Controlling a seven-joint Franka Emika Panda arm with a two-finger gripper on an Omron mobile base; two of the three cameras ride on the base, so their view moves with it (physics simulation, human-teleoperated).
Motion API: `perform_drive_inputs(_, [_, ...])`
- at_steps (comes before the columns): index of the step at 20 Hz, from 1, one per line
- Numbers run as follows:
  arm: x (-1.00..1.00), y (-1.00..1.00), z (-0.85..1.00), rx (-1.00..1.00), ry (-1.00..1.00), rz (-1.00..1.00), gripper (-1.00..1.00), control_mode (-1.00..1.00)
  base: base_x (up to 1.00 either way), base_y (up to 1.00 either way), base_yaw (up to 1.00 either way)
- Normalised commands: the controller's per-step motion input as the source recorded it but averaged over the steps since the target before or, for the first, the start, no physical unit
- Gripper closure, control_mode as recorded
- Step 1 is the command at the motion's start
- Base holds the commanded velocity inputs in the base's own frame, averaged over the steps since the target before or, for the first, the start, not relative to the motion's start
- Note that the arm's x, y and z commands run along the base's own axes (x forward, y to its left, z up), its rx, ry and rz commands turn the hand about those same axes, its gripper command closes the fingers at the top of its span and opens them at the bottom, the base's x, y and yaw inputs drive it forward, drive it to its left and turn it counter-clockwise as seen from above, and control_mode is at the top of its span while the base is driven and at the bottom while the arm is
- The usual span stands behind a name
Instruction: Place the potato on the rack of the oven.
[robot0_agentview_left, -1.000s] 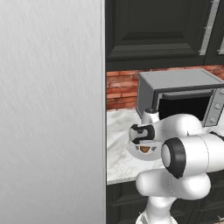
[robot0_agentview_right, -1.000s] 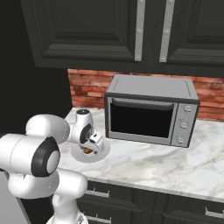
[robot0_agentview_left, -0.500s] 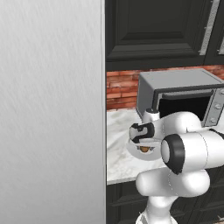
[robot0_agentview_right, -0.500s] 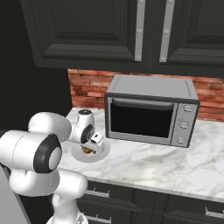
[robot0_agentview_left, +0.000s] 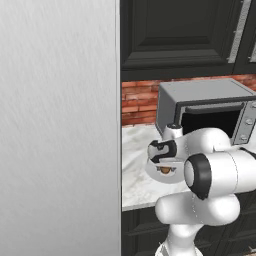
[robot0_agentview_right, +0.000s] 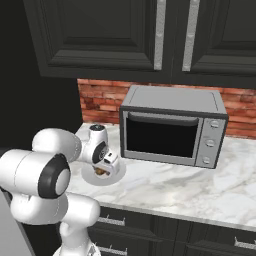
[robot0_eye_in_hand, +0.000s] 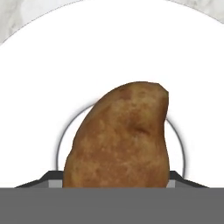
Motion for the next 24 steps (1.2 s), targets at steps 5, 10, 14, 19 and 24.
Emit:
perform_drive_inputs(5, [-0.02, -0.08, 0.78, 0.06, -0.02, 0.16, 1.0, -1.0, 0.0, 0.0, 0.0])
perform_drive_inputs(10, [-0.23, -0.01, 0.99, 0.13, -0.02, 0.2, 1.0, -1.0, 0.0, 0.0, 0.0])
perform_drive_inputs(14, [-0.72, 0.23, 0.97, -0.03, -0.11, 0.27, 1.0, -1.0, 0.0, 0.0, 0.0])
perform_drive_inputs(19, [-0.83, 0.22, 0.32, -0.44, -0.11, 0.27, 1.0, -1.0, 0.0, 0.0, 0.0])
perform_drive_inputs(24, [-0.99, -0.04, 0.2, -0.16, -0.24, 0.09, 1.0, -1.0, 0.0, 0.0, 0.0])
